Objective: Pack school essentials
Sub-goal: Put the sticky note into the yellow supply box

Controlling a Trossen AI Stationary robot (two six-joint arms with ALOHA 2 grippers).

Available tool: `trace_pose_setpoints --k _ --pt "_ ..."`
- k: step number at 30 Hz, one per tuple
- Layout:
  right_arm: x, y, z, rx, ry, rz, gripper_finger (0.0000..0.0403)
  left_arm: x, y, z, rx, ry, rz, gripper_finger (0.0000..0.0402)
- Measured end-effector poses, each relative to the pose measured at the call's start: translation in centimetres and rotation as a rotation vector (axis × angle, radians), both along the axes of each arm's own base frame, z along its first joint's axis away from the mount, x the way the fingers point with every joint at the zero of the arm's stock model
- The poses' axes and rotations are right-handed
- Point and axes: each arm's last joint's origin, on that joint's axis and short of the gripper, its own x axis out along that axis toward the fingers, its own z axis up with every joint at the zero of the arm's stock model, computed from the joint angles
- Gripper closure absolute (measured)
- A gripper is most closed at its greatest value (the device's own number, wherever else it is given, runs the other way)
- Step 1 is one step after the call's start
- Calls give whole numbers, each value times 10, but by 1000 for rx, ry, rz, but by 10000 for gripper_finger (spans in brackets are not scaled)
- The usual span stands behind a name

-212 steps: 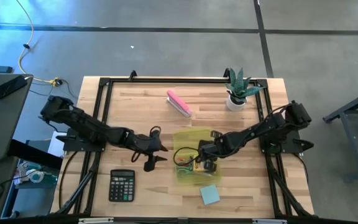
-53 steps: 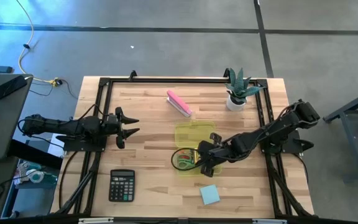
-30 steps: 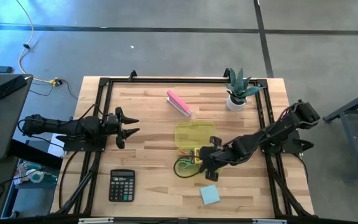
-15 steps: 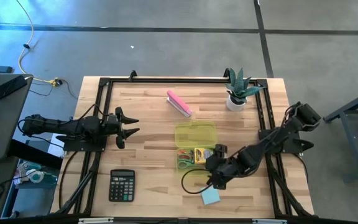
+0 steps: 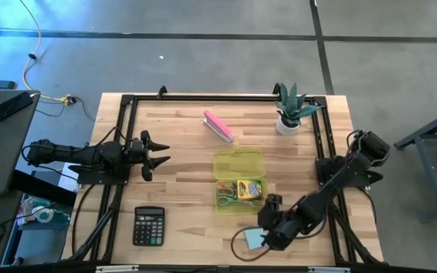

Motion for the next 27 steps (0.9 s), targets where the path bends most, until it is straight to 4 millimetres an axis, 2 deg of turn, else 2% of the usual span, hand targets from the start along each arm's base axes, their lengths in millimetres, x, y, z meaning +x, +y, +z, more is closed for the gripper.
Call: trace_pose_setpoints --k 15,27 --pt "13 22 -39 2 32 101 6 0 0 0 0 -1 0 213" --pt "21 27 -60 14 52 104 6 0 0 0 0 -1 0 213"
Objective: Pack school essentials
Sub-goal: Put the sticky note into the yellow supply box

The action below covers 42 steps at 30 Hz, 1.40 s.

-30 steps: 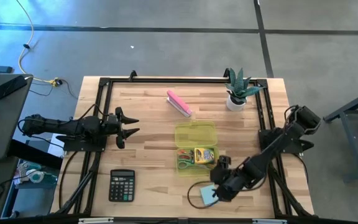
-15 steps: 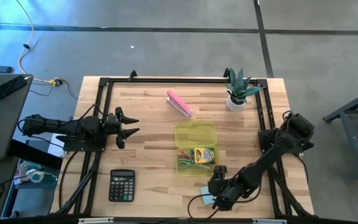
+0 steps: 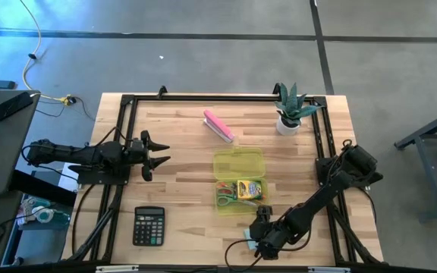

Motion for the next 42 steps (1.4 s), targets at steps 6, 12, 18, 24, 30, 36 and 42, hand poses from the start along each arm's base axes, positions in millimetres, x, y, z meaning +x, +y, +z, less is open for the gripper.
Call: trace_pose_setpoints --k 6,12,18,24,30,36,42 --pt "1 2 -6 8 17 5 6 0 0 0 0 0 0 213" --pt "2 3 -13 8 37 -6 6 0 0 0 0 0 0 213" --pt "2 3 -18 -3 49 -7 6 0 0 0 0 0 0 213" --pt "1 2 -19 2 63 -34 6 0 0 0 0 0 0 213" --pt "1 3 -19 18 82 -18 6 0 0 0 0 0 0 213" --pt "3 6 -14 37 85 15 6 0 0 0 0 0 0 213" --pt "4 7 -12 42 85 20 6 0 0 0 0 0 0 213"
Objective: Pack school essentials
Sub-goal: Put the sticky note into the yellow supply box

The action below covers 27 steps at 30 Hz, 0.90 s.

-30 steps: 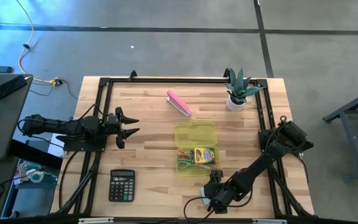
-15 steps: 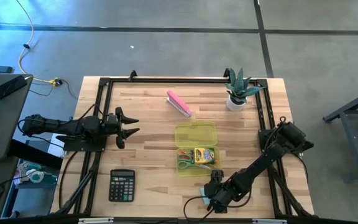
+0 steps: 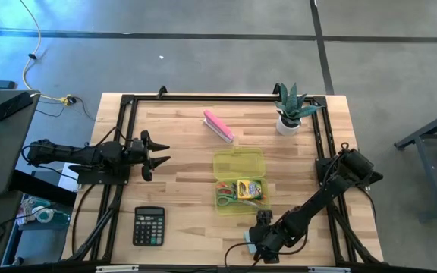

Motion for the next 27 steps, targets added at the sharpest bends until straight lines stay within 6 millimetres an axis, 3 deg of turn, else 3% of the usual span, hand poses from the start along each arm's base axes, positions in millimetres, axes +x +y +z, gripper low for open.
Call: trace_pose_setpoints --k 27 --pt "-2 5 -10 -12 17 -14 6 0 0 0 0 0 0 213"
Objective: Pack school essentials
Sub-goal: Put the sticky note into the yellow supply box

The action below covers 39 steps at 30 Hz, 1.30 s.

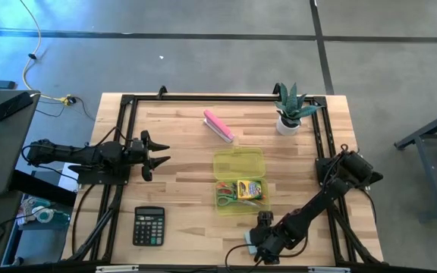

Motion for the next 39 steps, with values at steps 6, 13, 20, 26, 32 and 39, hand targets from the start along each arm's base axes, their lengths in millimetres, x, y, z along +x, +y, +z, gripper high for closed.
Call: trace_pose_setpoints --k 6,13,20,26,32,39 --pt "0 0 -11 -43 7 -24 6 0 0 0 0 0 0 213" --pt "-2 0 -14 -98 -19 -41 6 0 0 0 0 0 0 213" --pt "-1 -1 -15 -129 -50 -54 6 0 0 0 0 0 0 213" --pt "1 -1 -16 -127 -63 -59 29 0 0 0 0 0 0 213" --pt "3 0 -15 -122 -83 -43 53 0 0 0 0 0 0 213" --pt "12 6 -12 -123 -208 27 54 0 0 0 0 0 0 213"
